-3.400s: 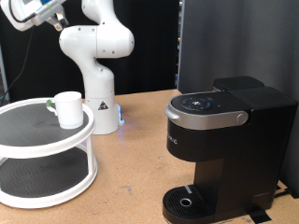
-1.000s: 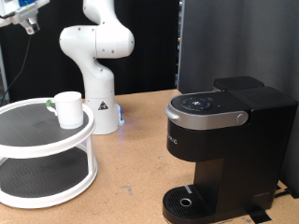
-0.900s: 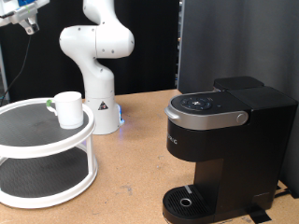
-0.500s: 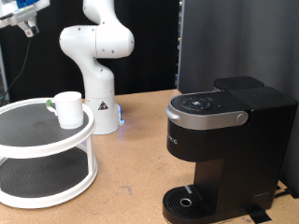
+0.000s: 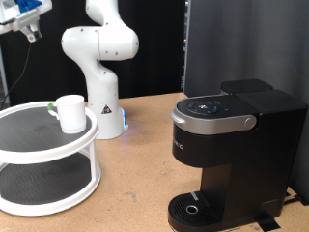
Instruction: Make a cup of coffee with the keurig machine
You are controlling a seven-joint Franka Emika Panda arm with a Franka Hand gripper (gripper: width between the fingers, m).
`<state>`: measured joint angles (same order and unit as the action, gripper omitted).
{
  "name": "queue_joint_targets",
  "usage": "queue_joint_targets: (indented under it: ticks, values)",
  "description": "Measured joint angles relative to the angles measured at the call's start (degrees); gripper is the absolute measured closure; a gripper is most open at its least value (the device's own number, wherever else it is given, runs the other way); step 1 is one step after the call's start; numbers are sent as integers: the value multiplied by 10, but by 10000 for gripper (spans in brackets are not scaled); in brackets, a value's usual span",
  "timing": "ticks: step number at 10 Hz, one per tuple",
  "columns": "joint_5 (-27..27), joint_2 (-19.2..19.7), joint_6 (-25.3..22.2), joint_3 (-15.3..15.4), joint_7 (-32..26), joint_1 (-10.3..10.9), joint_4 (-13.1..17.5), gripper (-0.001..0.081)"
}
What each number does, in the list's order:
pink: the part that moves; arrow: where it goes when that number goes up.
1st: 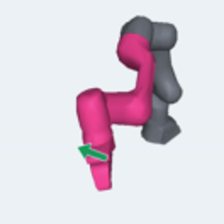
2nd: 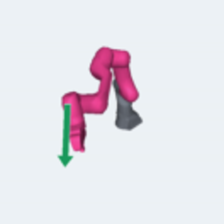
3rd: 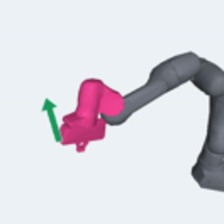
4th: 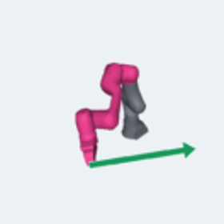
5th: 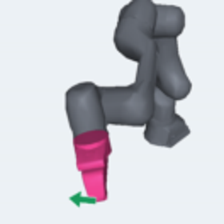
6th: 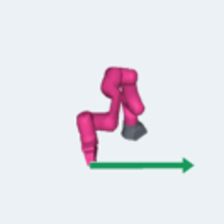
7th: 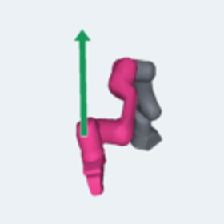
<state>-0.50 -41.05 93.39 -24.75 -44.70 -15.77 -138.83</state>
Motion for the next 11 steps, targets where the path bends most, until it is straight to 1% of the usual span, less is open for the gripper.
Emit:
queue_joint_targets:
  ticks: [2,5,9,11]
  values:
    - [-1,-2,40,0,0,0,-30,800]
    - [-1,-3,85,-6,-4,0,-65,800]
    - [3,-4,135,-20,-27,-1,-110,800]
    - [7,-7,159,-25,-36,-7,-134,800]
